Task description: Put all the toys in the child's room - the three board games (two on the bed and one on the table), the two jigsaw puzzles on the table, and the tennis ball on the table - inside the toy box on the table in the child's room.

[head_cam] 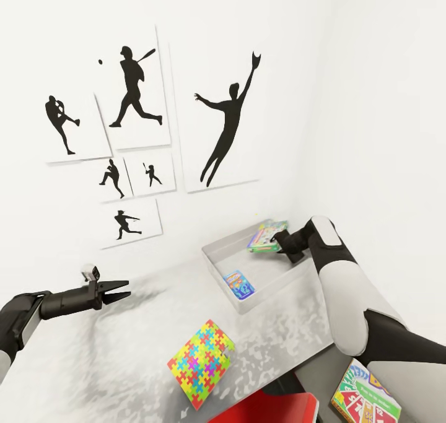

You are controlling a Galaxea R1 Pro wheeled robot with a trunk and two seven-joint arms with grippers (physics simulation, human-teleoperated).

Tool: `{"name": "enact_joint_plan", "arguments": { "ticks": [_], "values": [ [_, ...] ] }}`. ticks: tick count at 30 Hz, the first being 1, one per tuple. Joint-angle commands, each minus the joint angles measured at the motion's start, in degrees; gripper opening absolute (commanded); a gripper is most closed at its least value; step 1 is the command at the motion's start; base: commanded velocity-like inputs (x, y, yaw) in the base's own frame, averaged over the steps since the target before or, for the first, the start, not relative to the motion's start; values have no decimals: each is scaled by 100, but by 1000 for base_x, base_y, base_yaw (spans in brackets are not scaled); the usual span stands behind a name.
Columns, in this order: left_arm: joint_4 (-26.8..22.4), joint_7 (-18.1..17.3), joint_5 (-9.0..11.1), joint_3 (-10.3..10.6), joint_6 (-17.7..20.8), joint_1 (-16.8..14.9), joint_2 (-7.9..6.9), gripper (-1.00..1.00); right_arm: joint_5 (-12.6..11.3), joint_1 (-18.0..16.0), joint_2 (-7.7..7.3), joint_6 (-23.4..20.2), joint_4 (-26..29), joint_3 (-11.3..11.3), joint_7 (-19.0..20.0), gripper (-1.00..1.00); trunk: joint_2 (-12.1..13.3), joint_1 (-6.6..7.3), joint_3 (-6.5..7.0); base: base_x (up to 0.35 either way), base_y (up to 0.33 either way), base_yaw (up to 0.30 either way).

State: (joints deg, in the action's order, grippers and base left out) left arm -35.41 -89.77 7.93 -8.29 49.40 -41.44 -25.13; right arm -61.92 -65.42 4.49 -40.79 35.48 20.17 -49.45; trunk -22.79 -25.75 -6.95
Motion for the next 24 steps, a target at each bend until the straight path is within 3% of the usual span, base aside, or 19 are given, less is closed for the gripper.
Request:
{"name": "enact_joint_plan", "arguments": {
  "ticks": [1, 11, 24],
  "values": [
    [-1, -23, -1, 2, 61, -4, -1, 100, -40, -6, 3, 78, 10, 29, -57, -100, -13, -4, -13, 0, 0, 0],
    [-1, -23, 2, 2, 61, -4, -4, 100, -41, -2, 4, 279, 10, 36, -109, -100, -13, -4, -43, 0, 0, 9],
    [-1, -23, -1, 2, 61, -4, -10, 100, -57, 3, 1, 489, -12, 11, -118, -100, -13, -4, -150, 0, 0, 99]
  ]
}}
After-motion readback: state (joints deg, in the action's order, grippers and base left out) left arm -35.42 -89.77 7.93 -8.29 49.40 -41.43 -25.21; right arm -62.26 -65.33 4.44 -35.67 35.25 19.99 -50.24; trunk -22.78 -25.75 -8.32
